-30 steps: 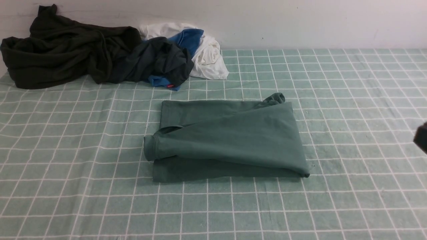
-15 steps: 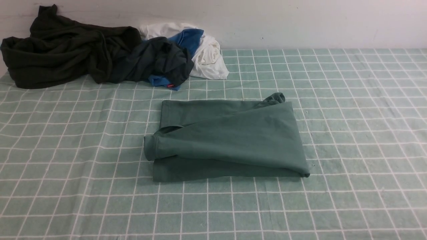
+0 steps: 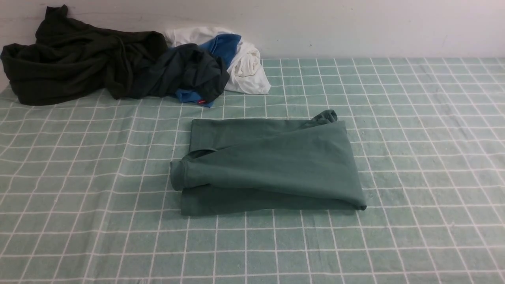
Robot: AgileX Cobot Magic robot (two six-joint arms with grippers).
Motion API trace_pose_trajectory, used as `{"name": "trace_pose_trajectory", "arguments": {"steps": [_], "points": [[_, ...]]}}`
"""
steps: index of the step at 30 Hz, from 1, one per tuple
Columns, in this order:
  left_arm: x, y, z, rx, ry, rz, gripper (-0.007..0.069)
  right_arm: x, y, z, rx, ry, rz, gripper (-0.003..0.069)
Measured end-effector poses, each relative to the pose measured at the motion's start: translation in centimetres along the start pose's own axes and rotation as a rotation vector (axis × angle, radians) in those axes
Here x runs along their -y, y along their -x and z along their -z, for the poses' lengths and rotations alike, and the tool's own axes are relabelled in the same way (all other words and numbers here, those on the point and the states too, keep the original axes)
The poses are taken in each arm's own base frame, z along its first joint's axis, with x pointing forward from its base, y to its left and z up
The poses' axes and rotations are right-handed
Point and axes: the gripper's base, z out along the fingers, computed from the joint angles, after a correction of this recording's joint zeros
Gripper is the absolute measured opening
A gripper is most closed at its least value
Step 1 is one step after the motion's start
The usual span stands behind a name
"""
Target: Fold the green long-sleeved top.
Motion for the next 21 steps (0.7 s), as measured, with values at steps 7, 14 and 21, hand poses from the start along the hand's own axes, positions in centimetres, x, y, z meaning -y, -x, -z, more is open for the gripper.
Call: {"name": "trace_pose_trajectory", "arguments": {"steps": [7, 14, 21], "points": [[0.0, 0.0, 0.0, 0.0, 0.0, 0.0, -0.0003, 0.0, -0.01, 0.0, -0.001, 0.0, 0.0, -0.0014], [0.0, 0.0, 0.0, 0.0, 0.0, 0.0, -0.0003, 0.0, -0.01, 0.0, -0.002, 0.0, 0.0, -0.0014], [0.03, -0.18, -0.19, -0.007, -0.001, 0.0, -0.0003, 0.0, -0.01, 0.0, -0.002, 0.0, 0.0, -0.0014]]}}
